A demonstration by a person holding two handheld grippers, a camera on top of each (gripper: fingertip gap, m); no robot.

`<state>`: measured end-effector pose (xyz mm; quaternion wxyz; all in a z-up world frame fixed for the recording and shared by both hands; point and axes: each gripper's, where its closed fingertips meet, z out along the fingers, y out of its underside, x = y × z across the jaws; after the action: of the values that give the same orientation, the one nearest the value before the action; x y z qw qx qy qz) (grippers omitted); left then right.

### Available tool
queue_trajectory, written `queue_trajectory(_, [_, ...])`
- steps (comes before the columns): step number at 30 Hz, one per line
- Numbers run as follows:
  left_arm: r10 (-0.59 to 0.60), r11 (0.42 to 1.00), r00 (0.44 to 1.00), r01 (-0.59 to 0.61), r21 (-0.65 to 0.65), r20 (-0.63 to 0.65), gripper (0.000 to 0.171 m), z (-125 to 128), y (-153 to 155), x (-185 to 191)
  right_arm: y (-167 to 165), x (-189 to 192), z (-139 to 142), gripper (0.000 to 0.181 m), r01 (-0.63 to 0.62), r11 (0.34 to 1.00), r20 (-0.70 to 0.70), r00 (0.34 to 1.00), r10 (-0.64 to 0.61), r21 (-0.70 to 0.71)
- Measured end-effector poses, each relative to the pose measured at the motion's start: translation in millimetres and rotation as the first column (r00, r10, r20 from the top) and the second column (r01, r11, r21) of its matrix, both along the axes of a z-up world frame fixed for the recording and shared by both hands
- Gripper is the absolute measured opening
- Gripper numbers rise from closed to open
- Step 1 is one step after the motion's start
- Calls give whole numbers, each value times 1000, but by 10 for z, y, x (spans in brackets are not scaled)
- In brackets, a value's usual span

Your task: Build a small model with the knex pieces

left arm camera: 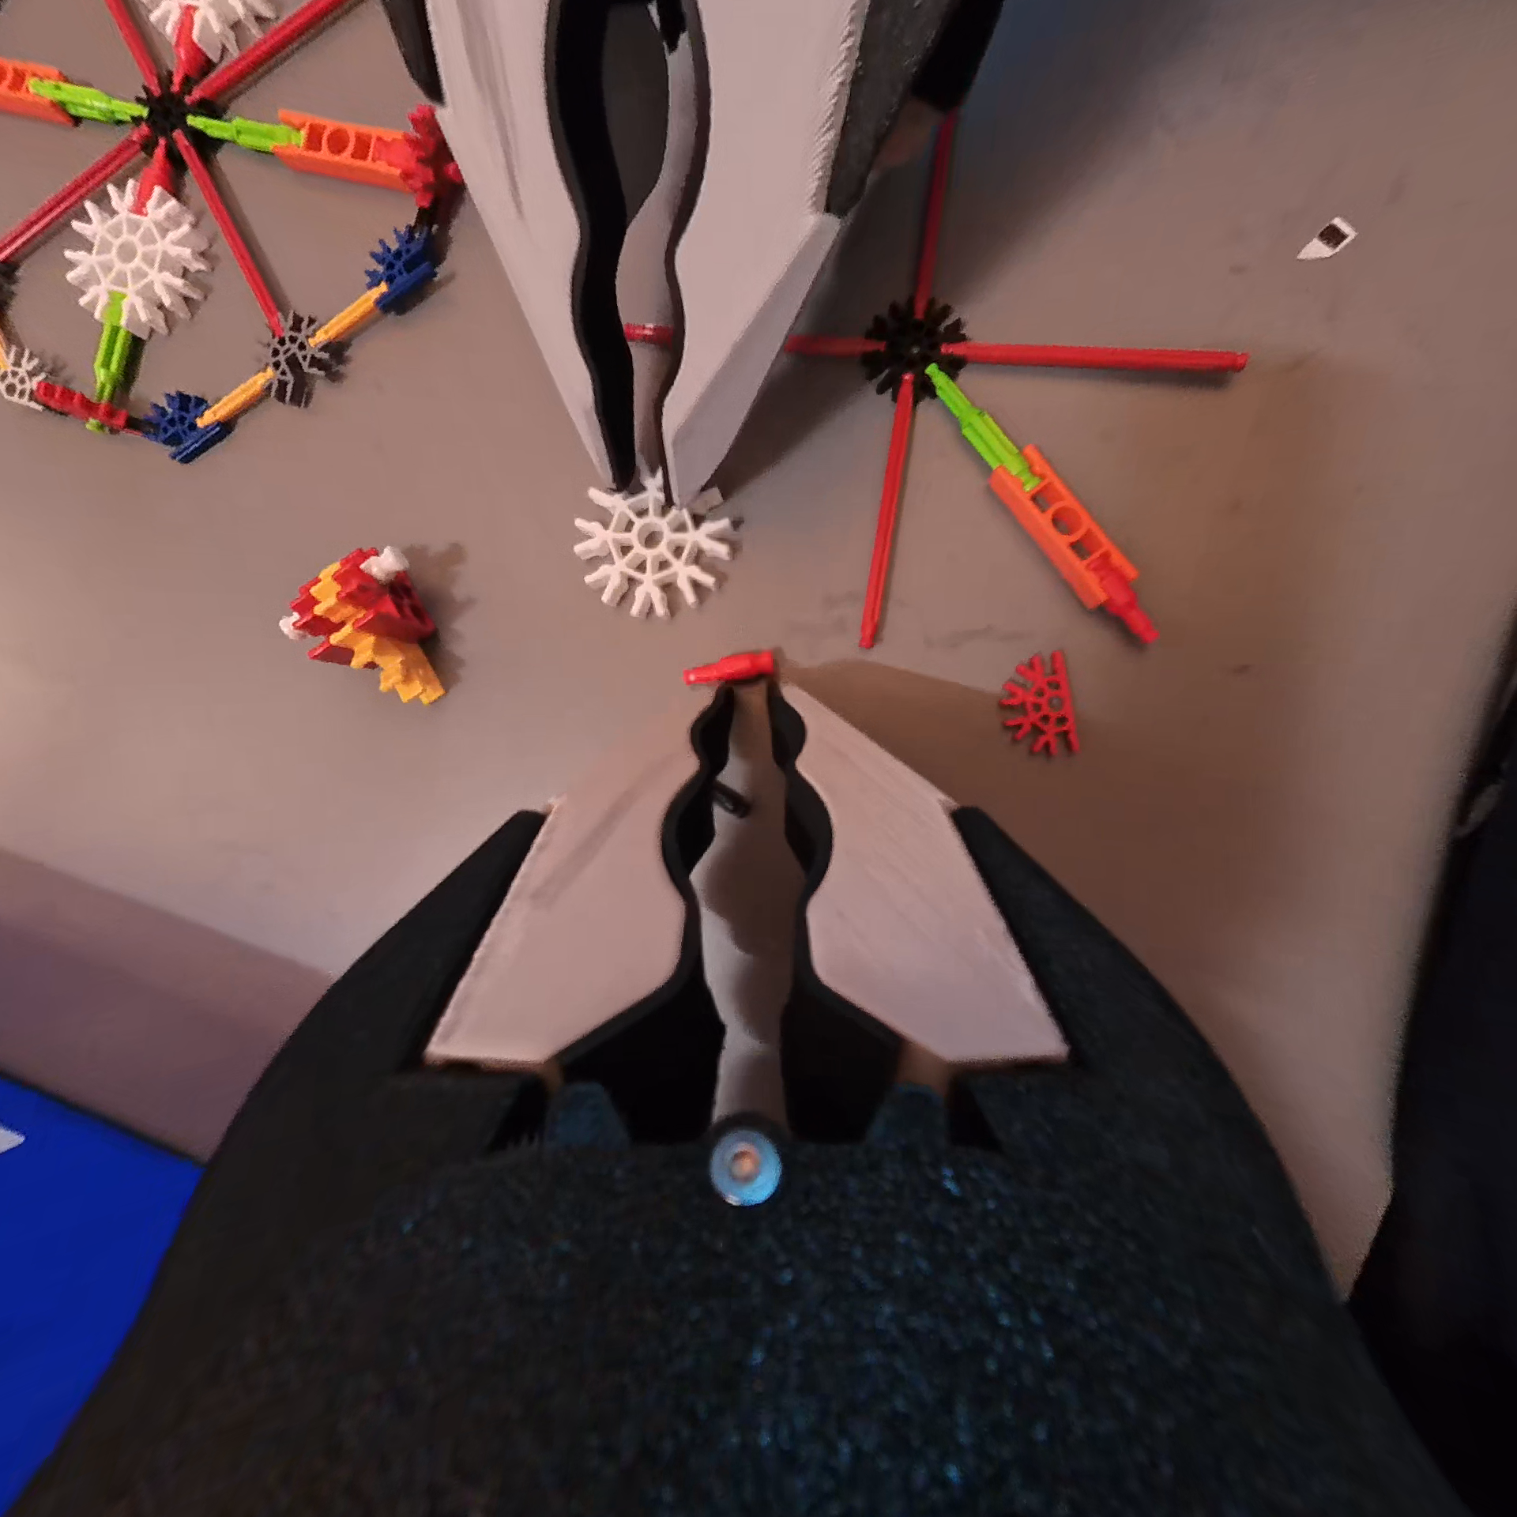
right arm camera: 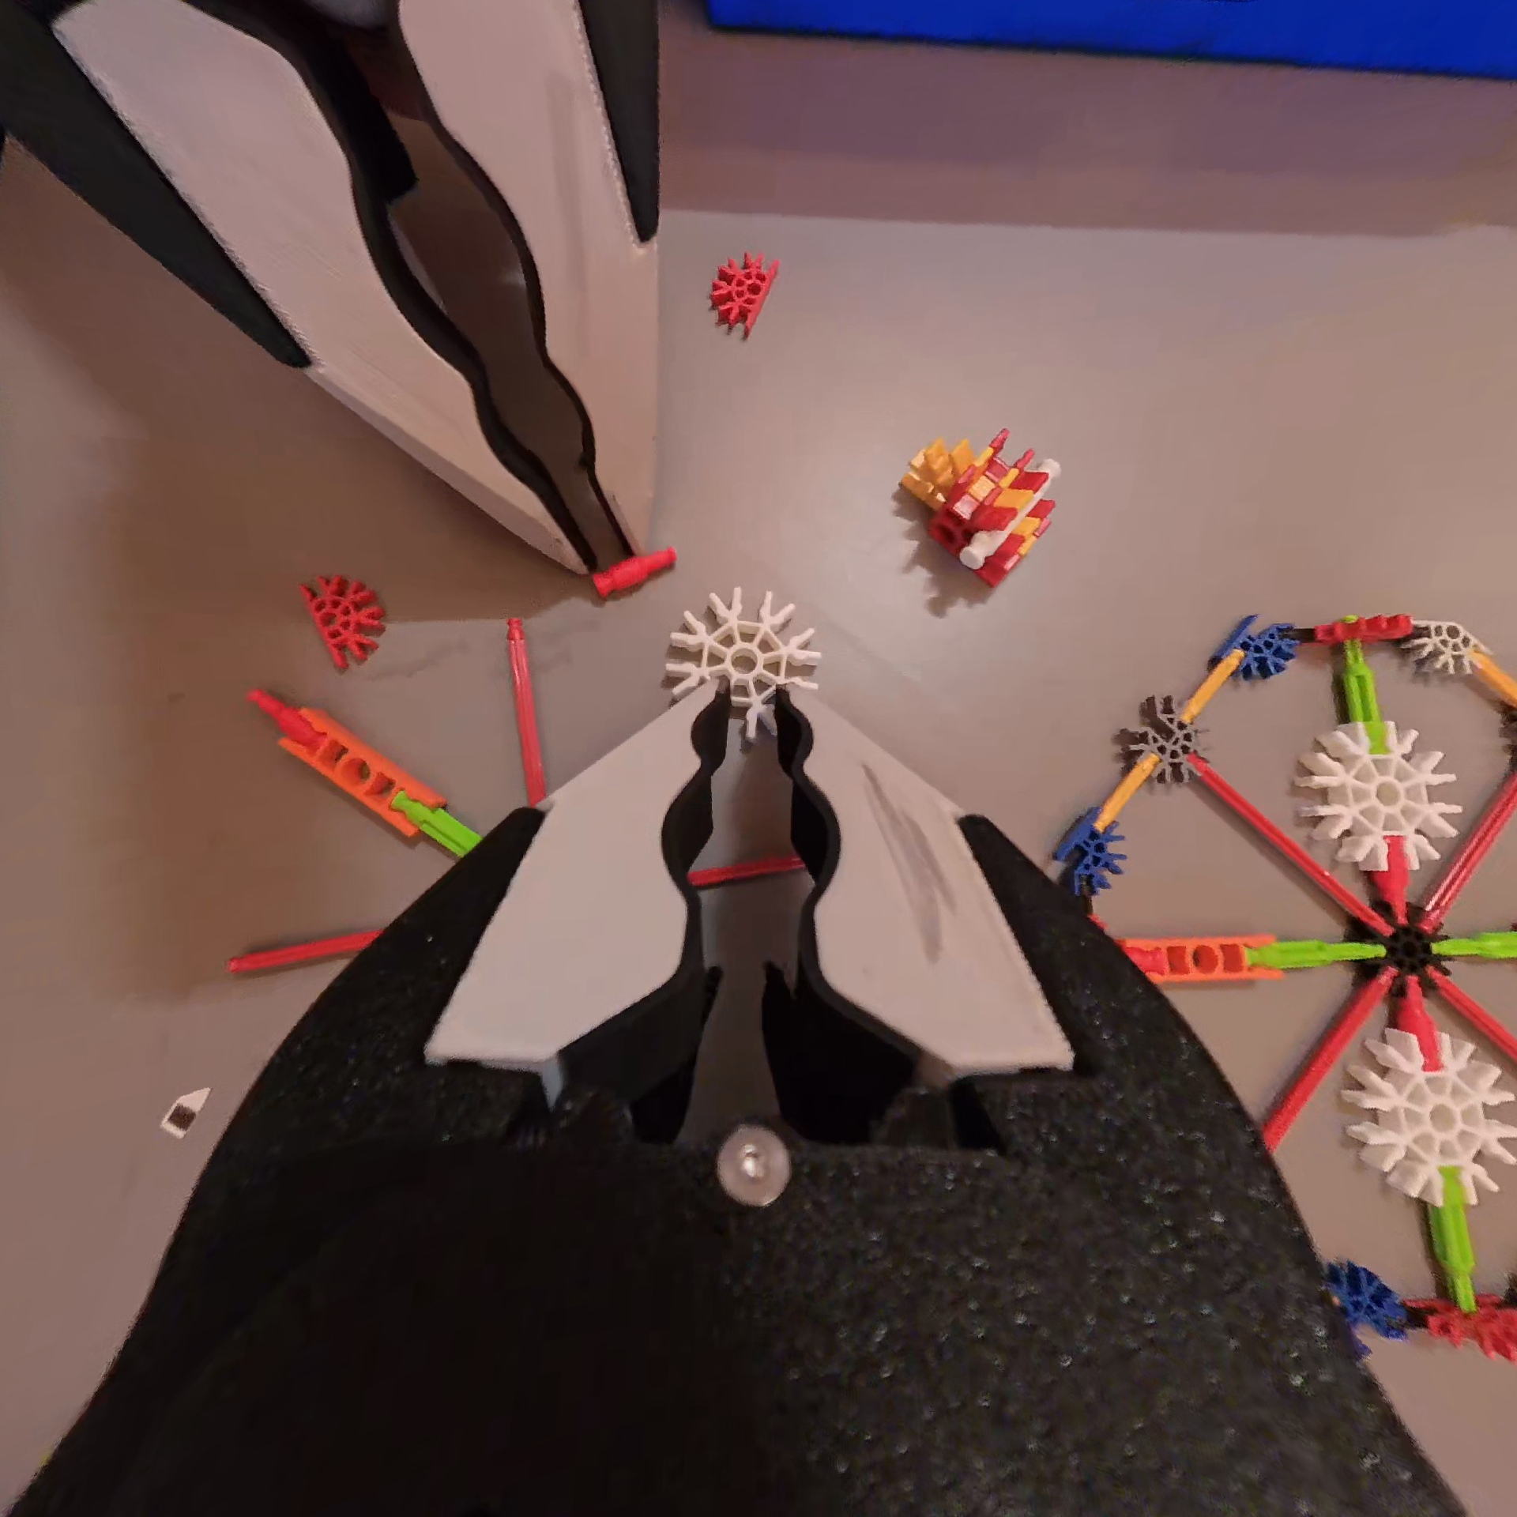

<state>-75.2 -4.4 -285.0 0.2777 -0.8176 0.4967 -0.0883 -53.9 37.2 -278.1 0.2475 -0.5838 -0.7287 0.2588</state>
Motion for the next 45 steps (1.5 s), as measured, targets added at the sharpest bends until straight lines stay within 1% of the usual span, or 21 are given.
queue_trajectory(4, [4,1000,1000,-4,15,4,7,0,16,11,36,41,24,11,12,1000,-7,1000,-12,-9])
queue_trajectory(9, [7,997,1000,-6,81,-9,13,52,83,-5,85,91,80,11,27,1000,-23,999,-27,-6])
queue_trajectory(11, [-53,994,998,55,97,-30,24,66,53,24,89,92,95,11,27,1000,-30,999,-28,-7])
queue_trajectory(13, [-103,983,991,115,143,-89,24,60,73,23,97,104,96,12,28,1000,-28,999,-28,-2])
queue_trajectory(15, [-126,981,986,140,138,-105,23,36,83,38,133,147,118,12,37,999,-28,999,-37,3])
queue_trajectory(17, [-148,980,985,157,119,-86,19,25,76,69,224,216,209,12,70,998,-56,996,-70,5])
queue_trajectory(19, [-146,982,985,155,112,-88,12,13,93,57,336,295,359,12,117,993,-110,987,-117,-8])
queue_trajectory(22, [-144,982,986,152,111,-79,11,13,100,59,497,419,575,12,184,982,-188,964,-186,-30])
queue_trajectory(25, [-134,984,989,141,113,-69,11,14,109,56,590,505,672,12,223,974,-221,949,-226,-37])
queue_trajectory(28, [-122,984,991,128,121,-57,10,18,124,51,591,528,662,12,221,975,-215,951,-223,-33])
queue_trajectory(29, [-117,985,992,122,123,-45,7,29,128,55,573,519,641,12,215,976,-206,954,-217,-31])
queue_trajectory(30, [-108,985,994,112,128,-34,0,46,139,52,553,503,604,12,207,978,-190,959,-209,-27])
queue_trajectory(34, [-78,989,997,74,124,30,0,113,160,54,383,398,413,12,136,991,-114,984,-136,-3])
queue_trajectory(37, [-78,990,996,73,120,34,0,116,159,38,328,364,327,12,114,993,-80,990,-113,6])
queue_trajectory(38, [-81,990,996,77,121,28,1,113,160,24,328,364,326,12,116,993,-81,990,-115,1])
queue_trajectory(43, [-84,991,996,80,112,37,15,166,202,-24,407,382,354,15,152,988,-99,983,-152,-7])
queue_trajectory(45, [-79,990,996,74,121,41,16,199,259,-19,428,381,354,15,163,986,-100,981,-164,-16])
